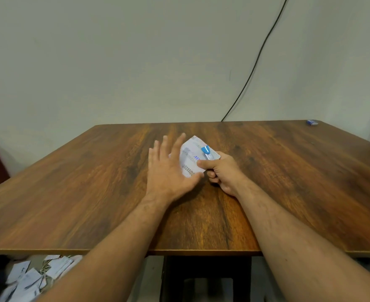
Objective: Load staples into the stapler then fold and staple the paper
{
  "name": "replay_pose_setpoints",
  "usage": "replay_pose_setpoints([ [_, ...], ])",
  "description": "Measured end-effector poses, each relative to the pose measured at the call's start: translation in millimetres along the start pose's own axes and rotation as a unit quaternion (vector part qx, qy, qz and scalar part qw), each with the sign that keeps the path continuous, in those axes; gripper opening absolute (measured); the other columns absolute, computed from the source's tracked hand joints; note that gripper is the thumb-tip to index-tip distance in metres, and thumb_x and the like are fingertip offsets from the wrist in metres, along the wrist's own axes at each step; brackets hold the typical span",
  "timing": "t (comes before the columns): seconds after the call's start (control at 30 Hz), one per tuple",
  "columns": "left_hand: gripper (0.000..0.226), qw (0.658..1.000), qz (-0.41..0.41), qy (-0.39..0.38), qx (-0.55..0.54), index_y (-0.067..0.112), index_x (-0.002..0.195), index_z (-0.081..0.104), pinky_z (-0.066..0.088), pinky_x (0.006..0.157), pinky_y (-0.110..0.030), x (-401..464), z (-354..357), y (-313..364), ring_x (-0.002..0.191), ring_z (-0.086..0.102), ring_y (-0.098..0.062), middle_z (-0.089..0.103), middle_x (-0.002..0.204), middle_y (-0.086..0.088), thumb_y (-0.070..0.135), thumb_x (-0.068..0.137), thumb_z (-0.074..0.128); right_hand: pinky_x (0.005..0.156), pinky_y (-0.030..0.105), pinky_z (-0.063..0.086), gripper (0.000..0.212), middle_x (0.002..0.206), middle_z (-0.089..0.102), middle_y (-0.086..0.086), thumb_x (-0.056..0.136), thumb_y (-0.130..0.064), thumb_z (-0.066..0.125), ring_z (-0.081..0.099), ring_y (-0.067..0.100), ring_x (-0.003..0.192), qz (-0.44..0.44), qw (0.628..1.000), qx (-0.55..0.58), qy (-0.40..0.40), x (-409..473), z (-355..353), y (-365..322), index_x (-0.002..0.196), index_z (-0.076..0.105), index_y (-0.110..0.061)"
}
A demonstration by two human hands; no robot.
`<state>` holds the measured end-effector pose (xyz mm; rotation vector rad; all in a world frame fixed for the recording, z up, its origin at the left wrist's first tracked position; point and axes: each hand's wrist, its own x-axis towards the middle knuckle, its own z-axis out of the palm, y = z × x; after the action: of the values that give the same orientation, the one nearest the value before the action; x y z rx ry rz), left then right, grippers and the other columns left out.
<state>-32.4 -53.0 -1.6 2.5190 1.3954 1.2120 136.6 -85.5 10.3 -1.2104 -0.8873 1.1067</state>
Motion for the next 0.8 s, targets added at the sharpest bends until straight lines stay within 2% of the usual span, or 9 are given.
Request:
replay_pose_setpoints([
  [0.07, 0.109, 0.997, 0.010, -0.075, -0.001, 0.043, 0.158, 0.003, 0.024, 0.119, -0.061, 3.4, -1.2, 2.0, 0.154, 0.021, -0.024, 0.018, 0.169, 0.000, 0.074, 0.068, 0.057, 0.037, 0.020, 0.031, 0.039, 0.073, 0.071, 0.004, 0.086, 0.000, 0.073, 0.039, 0.007, 0.041, -0.002, 0.999, -0.037, -0.032, 0.1, -0.5, -2.2, 0.120, 0.059, -0.010],
  [0.13, 0.112, 0.995, -0.013, -0.103, 0.004, 0.041, 0.158, 0.004, 0.037, 0.111, -0.058, 7.1, -5.8, 1.2, 0.147, 0.035, -0.021, 0.019, 0.168, 0.005, 0.073, 0.065, 0.058, 0.040, 0.020, 0.033, 0.038, 0.083, 0.073, 0.008, 0.086, -0.006, 0.076, 0.041, 0.007, 0.044, -0.004, 0.996, -0.082, -0.040, -1.4, 1.2, -3.7, 0.120, 0.060, -0.014],
  [0.27, 0.110, 0.977, -0.163, -0.132, 0.041, 0.036, 0.156, 0.015, 0.046, 0.103, -0.050, 12.5, -17.4, -7.1, 0.128, 0.053, -0.034, 0.038, 0.155, -0.004, 0.069, 0.061, 0.059, 0.049, 0.024, 0.036, 0.033, 0.097, 0.074, 0.001, 0.087, -0.032, 0.076, 0.048, 0.007, 0.052, -0.061, 0.986, -0.146, 0.055, -2.6, 6.0, -1.7, 0.114, 0.068, -0.016],
  [0.33, 0.110, 0.955, -0.236, -0.165, 0.073, 0.036, 0.156, 0.014, 0.042, 0.106, -0.052, 13.3, -21.5, -10.9, 0.128, 0.051, -0.039, 0.042, 0.151, -0.008, 0.069, 0.061, 0.060, 0.065, 0.025, 0.047, 0.035, 0.104, 0.072, -0.004, 0.084, -0.039, 0.077, 0.062, 0.009, 0.077, -0.132, 0.938, -0.297, 0.123, -1.8, 0.9, -0.6, 0.112, 0.070, -0.019],
  [0.4, 0.111, 0.939, -0.261, -0.180, 0.133, 0.033, 0.158, 0.011, 0.025, 0.113, -0.060, 13.1, -21.6, -12.9, 0.140, 0.037, -0.047, 0.034, 0.158, -0.014, 0.079, 0.066, 0.054, 0.085, 0.031, 0.050, 0.040, 0.114, 0.068, -0.004, 0.084, -0.043, 0.073, 0.063, 0.016, 0.103, -0.155, 0.838, -0.512, 0.107, -4.8, -3.2, -1.5, 0.118, 0.068, -0.023],
  [0.47, 0.111, 0.942, -0.237, -0.165, 0.169, 0.029, 0.161, 0.006, 0.002, 0.118, -0.065, 12.7, -18.9, -12.3, 0.151, 0.007, -0.049, 0.011, 0.168, -0.018, 0.088, 0.073, 0.040, 0.090, 0.035, 0.048, 0.044, 0.122, 0.068, -0.001, 0.085, -0.050, 0.069, 0.061, 0.021, 0.112, -0.133, 0.766, -0.624, 0.078, -6.1, -2.2, -5.1, 0.122, 0.068, -0.027],
  [0.57, 0.103, 0.966, -0.150, -0.150, 0.147, 0.024, 0.162, -0.005, -0.012, 0.122, -0.055, 22.3, -7.9, -12.4, 0.153, -0.022, -0.036, -0.016, 0.169, -0.012, 0.085, 0.085, 0.025, 0.095, 0.039, 0.050, 0.057, 0.128, 0.068, -0.002, 0.080, -0.064, 0.064, 0.058, 0.025, 0.118, -0.116, 0.751, -0.648, 0.060, 1.8, 4.5, -11.6, 0.125, 0.067, -0.030],
  [0.7, 0.095, 0.977, -0.104, -0.145, 0.121, 0.017, 0.160, -0.014, -0.015, 0.123, -0.047, 65.2, 21.0, -26.9, 0.151, -0.028, -0.029, -0.026, 0.166, -0.009, 0.077, 0.093, 0.017, 0.108, 0.049, 0.040, 0.075, 0.144, 0.056, 0.003, 0.088, -0.075, 0.044, 0.045, 0.029, 0.135, -0.127, 0.760, -0.633, 0.076, 44.0, 1.4, -22.7, 0.142, 0.055, -0.024],
  [0.8, 0.090, 0.985, -0.058, -0.115, 0.115, 0.011, 0.159, -0.015, -0.012, 0.124, -0.043, 116.8, 35.1, -45.8, 0.153, -0.024, -0.026, -0.023, 0.167, -0.010, 0.069, 0.098, 0.017, 0.116, 0.053, 0.030, 0.072, 0.156, 0.043, 0.008, 0.097, -0.066, 0.036, 0.032, 0.032, 0.145, -0.224, 0.723, -0.639, 0.138, 94.8, -2.7, -40.2, 0.151, 0.041, -0.019],
])
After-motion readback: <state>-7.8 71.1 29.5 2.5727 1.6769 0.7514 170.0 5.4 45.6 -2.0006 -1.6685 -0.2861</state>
